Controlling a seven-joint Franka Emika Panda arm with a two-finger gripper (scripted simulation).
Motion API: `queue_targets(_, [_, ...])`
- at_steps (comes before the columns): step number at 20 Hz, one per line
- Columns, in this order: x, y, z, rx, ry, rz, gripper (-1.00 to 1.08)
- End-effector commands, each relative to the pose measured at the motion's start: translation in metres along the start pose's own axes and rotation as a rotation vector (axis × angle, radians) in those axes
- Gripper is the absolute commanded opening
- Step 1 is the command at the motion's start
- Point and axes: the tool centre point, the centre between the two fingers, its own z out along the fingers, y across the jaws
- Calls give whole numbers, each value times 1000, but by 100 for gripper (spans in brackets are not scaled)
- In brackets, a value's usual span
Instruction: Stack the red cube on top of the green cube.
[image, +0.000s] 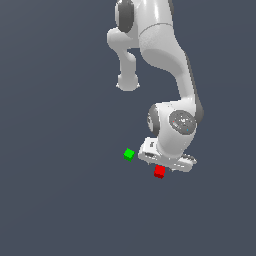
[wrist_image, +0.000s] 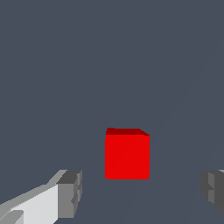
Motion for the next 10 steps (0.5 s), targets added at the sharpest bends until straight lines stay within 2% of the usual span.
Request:
queue_targets(1, [3, -4, 2, 0, 0, 12, 100])
queue_targets(10, [5, -6, 5, 0, 0, 18, 100])
